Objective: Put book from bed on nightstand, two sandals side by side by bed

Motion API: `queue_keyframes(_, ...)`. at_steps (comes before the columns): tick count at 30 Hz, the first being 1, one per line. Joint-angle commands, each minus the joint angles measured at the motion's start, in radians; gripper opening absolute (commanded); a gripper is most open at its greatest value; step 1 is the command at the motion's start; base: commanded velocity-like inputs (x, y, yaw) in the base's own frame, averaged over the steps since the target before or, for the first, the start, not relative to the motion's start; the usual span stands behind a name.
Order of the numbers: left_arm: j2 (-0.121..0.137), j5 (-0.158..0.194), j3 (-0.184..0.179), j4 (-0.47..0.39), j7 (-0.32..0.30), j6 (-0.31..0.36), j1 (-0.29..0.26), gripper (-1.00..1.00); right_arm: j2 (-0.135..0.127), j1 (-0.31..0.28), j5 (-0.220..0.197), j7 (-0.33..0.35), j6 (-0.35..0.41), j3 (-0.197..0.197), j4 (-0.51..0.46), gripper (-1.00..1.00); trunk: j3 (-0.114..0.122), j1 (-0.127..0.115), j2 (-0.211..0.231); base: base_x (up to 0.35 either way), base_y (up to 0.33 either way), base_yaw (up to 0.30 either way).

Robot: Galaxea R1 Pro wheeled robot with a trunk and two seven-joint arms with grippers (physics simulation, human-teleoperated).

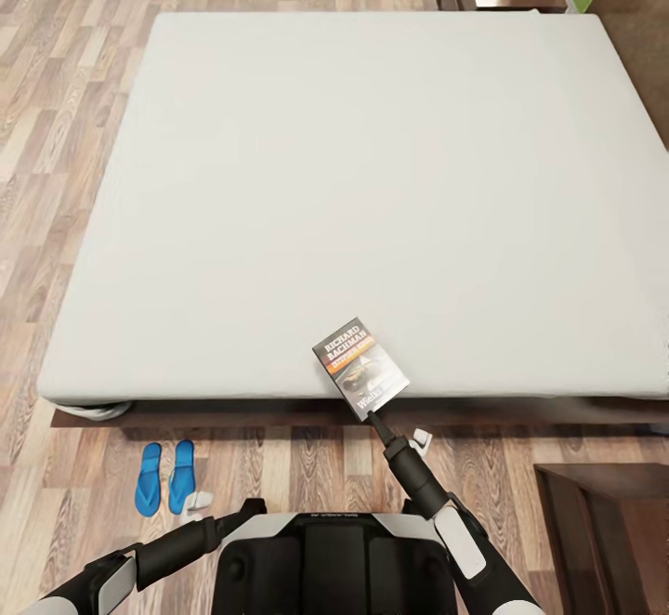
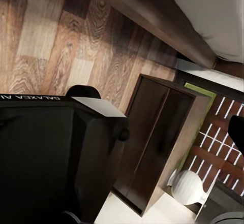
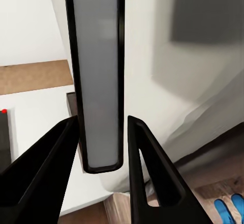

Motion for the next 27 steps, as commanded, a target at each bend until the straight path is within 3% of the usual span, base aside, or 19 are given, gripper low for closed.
queue_keyframes(1,0.001,0.01,-0.008,0.0,-0.003,0.008,0.0,1.0,0.001,0.0,-0.004,0.003,0.011,-0.004,0.0,-1.0,0.003,-0.004,0.007,0.0,0.0,0.0)
queue_keyframes(4,0.001,0.01,-0.008,0.0,-0.002,0.008,0.0,1.0,0.001,0.0,-0.002,0.002,0.017,-0.003,-0.003,-1.0,0.012,-0.015,0.028,0.0,0.0,0.0)
queue_keyframes(7,0.001,0.01,-0.008,0.0,-0.001,0.008,0.0,1.0,0.0,0.0,0.004,0.002,0.081,0.026,-0.021,-1.0,0.022,-0.027,0.049,0.0,0.0,0.0)
queue_keyframes(8,0.001,0.01,-0.008,0.0,0.0,0.008,0.0,1.0,0.0,0.0,0.006,0.002,0.165,0.069,-0.047,-1.0,0.025,-0.031,0.056,0.0,0.0,0.0)
queue_keyframes(11,0.0,0.01,-0.008,0.0,0.0,0.008,0.0,1.0,-0.001,0.0,0.007,0.002,0.299,0.122,-0.1,-1.0,0.034,-0.042,0.077,0.0,0.0,0.0)
queue_keyframes(15,-0.008,0.01,-0.008,0.0,0.0,0.008,0.0,1.0,-0.005,0.0,0.007,0.008,0.419,0.149,-0.211,-1.0,0.047,-0.057,0.105,0.0,0.0,0.0)
queue_keyframes(16,-0.011,0.01,-0.008,0.0,0.0,0.008,0.0,1.0,-0.016,0.0,0.007,0.009,0.43,0.152,-0.23,-1.0,0.05,-0.061,0.112,0.0,0.0,0.0)
queue_keyframes(18,-0.013,0.01,-0.008,0.005,0.0,0.007,0.0,1.0,-0.066,0.002,0.007,0.012,0.443,0.157,-0.248,-1.0,0.056,-0.069,0.126,0.0,0.0,0.0)
queue_keyframes(19,-0.013,0.009,-0.008,0.012,0.0,0.007,0.0,1.0,-0.115,0.004,0.006,0.023,0.449,0.159,-0.255,-1.0,0.059,-0.073,0.133,0.0,0.0,0.0)
queue_keyframes(20,-0.014,0.009,-0.008,0.024,0.0,0.006,0.0,1.0,-0.21,0.006,0.004,0.067,0.454,0.161,-0.261,-1.0,0.062,-0.077,0.14,0.0,0.0,0.0)
queue_keyframes(21,-0.014,0.009,-0.008,0.027,0.0,0.006,0.0,1.0,-0.241,0.007,0.003,0.087,0.455,0.162,-0.262,-1.0,0.065,-0.08,0.147,0.0,0.0,0.0)
queue_keyframes(22,-0.013,0.009,-0.008,0.031,0.0,0.006,0.0,1.0,-0.301,0.008,0.001,0.133,0.457,0.162,-0.262,-1.0,0.069,-0.084,0.154,0.0,0.0,0.0)
queue_keyframes(23,-0.012,0.009,-0.008,0.035,0.0,0.006,0.0,1.0,-0.386,0.011,0.0,0.21,0.458,0.162,-0.258,-1.0,0.072,-0.088,0.161,0.0,0.0,0.0)
queue_keyframes(24,-0.012,0.009,-0.008,0.037,0.0,0.005,0.0,1.0,-0.44,0.013,0.001,0.262,0.458,0.162,-0.255,-1.0,0.075,-0.092,0.168,0.0,0.0,0.0)
queue_keyframes(25,-0.012,0.009,-0.008,0.038,0.0,0.005,0.0,1.0,-0.488,0.014,0.003,0.314,0.457,0.162,-0.245,-1.0,0.078,-0.096,0.175,0.0,0.0,0.0)
queue_keyframes(27,-0.013,0.009,-0.008,0.043,0.001,0.005,0.0,1.0,-0.546,0.019,0.006,0.386,0.45,0.163,-0.144,-1.0,0.084,-0.103,0.189,0.0,0.0,0.0)
